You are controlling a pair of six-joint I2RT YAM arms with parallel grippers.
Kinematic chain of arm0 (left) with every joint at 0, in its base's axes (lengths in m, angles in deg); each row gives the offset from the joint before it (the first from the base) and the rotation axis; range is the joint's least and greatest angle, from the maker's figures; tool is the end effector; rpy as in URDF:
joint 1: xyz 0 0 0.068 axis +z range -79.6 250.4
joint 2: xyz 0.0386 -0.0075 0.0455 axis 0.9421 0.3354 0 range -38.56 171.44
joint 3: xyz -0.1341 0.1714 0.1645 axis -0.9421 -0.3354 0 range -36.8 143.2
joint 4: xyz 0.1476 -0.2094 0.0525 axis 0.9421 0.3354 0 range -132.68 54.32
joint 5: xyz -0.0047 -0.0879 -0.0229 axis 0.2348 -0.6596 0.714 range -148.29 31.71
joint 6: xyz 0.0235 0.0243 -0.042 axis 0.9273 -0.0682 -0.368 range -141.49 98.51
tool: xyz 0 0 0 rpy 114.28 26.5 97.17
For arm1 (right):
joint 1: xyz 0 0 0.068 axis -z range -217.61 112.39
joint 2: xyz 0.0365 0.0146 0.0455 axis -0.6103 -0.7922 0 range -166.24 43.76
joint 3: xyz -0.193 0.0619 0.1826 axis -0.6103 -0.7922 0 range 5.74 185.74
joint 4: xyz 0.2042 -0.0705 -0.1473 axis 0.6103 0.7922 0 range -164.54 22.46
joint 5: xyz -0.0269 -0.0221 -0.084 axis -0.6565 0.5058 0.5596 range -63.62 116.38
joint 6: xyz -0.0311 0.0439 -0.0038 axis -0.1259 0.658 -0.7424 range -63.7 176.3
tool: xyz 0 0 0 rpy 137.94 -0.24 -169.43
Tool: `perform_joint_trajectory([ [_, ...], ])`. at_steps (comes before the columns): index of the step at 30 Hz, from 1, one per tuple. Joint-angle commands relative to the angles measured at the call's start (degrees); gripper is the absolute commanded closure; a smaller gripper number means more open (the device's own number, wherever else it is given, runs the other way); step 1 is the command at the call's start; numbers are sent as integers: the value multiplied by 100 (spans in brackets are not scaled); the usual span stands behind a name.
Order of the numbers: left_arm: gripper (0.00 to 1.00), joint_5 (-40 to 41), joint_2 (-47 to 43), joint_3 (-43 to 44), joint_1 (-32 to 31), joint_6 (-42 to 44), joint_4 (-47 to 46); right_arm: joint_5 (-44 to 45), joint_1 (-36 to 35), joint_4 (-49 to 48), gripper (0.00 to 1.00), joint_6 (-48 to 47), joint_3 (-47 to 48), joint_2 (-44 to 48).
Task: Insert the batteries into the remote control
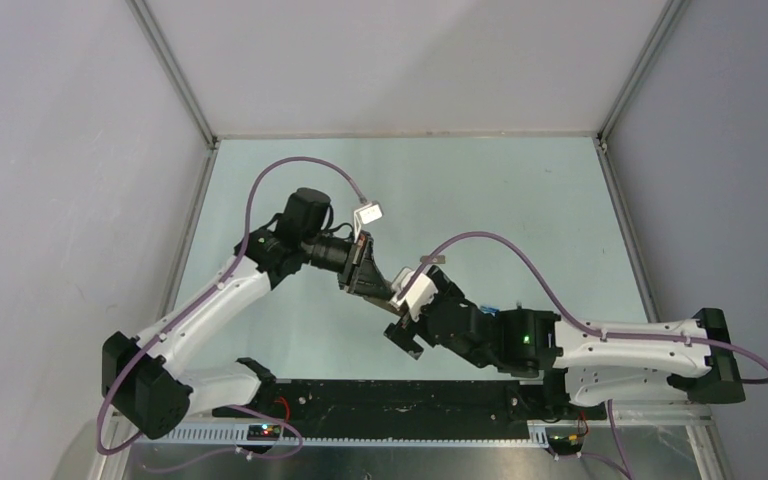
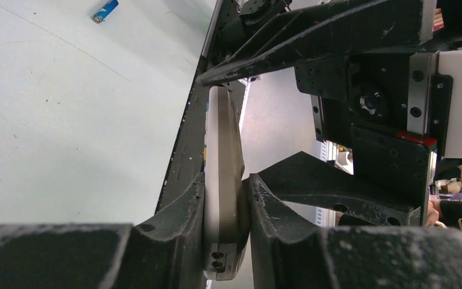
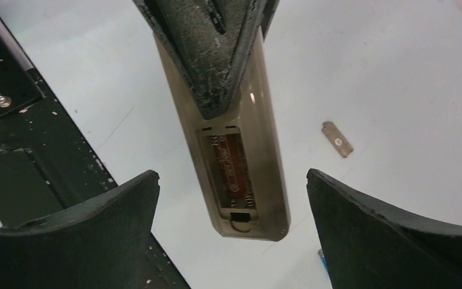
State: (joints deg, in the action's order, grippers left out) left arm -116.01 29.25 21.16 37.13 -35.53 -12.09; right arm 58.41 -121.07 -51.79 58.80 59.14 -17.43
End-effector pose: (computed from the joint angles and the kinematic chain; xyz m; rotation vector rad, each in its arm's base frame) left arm 0.1865 -0.1584 0.3148 0.9491 2.1428 -1.5673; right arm 0.0454 0.2297 0.3182 -1.0530 1.7411 0.3604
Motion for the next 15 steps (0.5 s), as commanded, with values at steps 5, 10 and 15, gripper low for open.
perform_joint_trajectory([
  [5,100,-319,190,62,-29,-228,-124,-50,279,-1,7,-162,218,31],
  [10,100,-409,180,103,-10,-235,-126,-204,326,1,10,-222,171,-198],
  [15,100,-415,169,63,25,-237,-129,-338,341,-126,15,-337,170,-314],
])
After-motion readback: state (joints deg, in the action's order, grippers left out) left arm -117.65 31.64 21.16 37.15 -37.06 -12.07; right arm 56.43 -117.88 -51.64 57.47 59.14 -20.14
